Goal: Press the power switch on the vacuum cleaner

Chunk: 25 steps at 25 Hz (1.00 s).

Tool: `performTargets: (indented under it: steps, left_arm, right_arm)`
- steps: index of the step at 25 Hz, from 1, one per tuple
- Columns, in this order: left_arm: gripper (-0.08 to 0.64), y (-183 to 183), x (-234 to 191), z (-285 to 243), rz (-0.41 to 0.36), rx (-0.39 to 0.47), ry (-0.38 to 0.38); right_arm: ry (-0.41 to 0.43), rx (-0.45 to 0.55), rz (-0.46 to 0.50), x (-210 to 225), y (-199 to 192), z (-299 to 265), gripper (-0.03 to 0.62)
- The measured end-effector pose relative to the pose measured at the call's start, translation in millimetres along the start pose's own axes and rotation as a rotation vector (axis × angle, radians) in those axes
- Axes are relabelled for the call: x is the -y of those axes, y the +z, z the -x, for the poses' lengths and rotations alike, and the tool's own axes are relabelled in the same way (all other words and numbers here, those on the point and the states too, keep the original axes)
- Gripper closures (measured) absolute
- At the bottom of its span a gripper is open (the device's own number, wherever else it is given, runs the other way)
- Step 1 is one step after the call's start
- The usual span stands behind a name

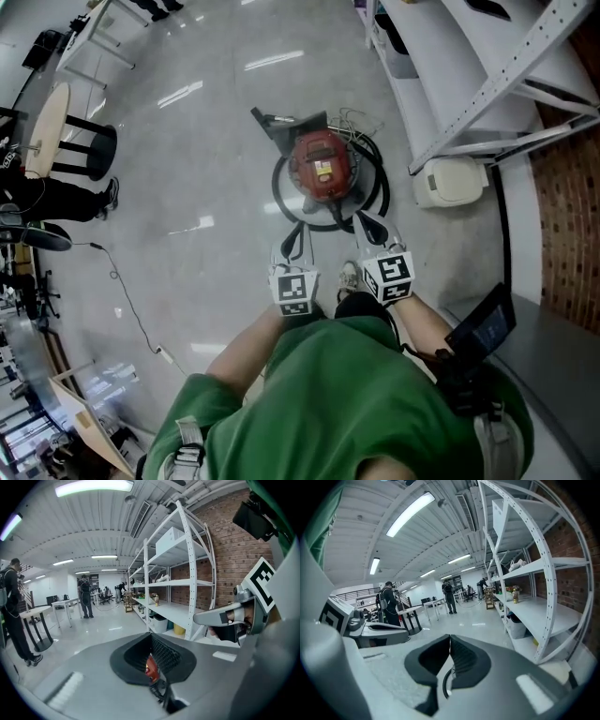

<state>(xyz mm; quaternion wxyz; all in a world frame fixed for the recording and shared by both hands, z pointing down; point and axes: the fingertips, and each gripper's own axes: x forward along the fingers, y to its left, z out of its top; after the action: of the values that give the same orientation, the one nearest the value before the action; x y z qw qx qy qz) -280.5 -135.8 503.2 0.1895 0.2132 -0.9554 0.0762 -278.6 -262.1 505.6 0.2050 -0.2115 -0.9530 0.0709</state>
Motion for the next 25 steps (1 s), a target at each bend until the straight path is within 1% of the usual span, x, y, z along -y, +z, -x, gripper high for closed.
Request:
performTargets:
  steps: [6,9,14,19,25]
  left_arm:
    - [0.552,-8,-15,-11,0.015,-0.029,0.031]
    - [0.552,-20,-21,-27,0.026,-0.043,0.035]
    - [0.552,-43,-36,-54,0.042,-0.08,0.029]
    - [0.552,-67,-53,-83,0.06,-0.117,0.007]
    - [0.552,-100,-75,-120,0.078,-0.168,-0.011]
  right_arm:
    - [0.001,-0.053,0.022,7,-11,-24,0.589]
    - [-0.001,-0.079,0.035,17,-22,-42,0.588]
    - [0.003,-0.126,0.05,22,-38,-74,0.588]
    - [0.005,-0.176,0.067,27,-55,-111,0.588]
    - [-0.006,-0.235,0.066,38,-81,-158,0.588]
